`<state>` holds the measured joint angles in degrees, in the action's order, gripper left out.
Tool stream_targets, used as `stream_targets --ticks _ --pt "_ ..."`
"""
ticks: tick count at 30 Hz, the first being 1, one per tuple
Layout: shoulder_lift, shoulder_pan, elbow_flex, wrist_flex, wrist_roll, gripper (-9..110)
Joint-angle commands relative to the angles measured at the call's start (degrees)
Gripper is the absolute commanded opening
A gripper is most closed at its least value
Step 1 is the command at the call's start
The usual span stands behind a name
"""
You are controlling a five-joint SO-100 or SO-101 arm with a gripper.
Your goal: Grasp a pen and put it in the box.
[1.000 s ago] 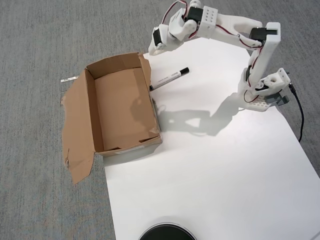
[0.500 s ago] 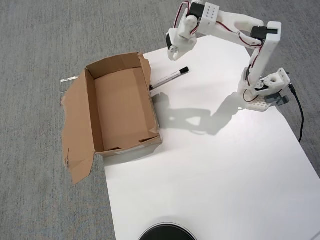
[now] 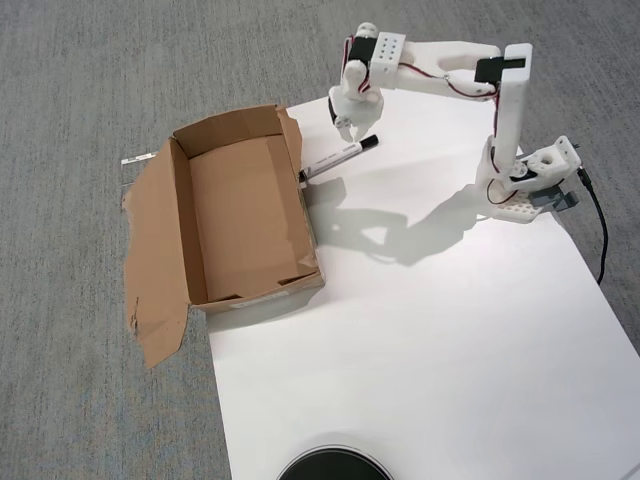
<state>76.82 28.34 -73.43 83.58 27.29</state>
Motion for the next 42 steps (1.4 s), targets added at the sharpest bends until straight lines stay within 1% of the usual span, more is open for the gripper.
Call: stream_targets --ticks 1,6,8,13,20,22,26,29,34,42 --pt "-2.7 0.7 1.2 0.1 -0.3 1" --pt "-5.5 0.9 1.2 0.1 -0.5 4" --pt "-6.5 1.0 1.3 -0.1 -2.4 5" --pt "-7.7 1.1 1.3 -0.9 -10.7 8" --pt "-8.6 1.2 1.5 -1.3 -23.5 8" --pt "-8.6 1.2 1.5 -3.3 -26.6 8" --pt "-8.6 1.0 1.5 -11.2 -31.2 8" --pt "-8.7 1.2 1.4 -14.1 -33.3 8" --pt "-11.1 3.9 1.4 -13.7 -35.8 8" --pt "-12.2 5.3 1.4 -14.4 -36.2 8"
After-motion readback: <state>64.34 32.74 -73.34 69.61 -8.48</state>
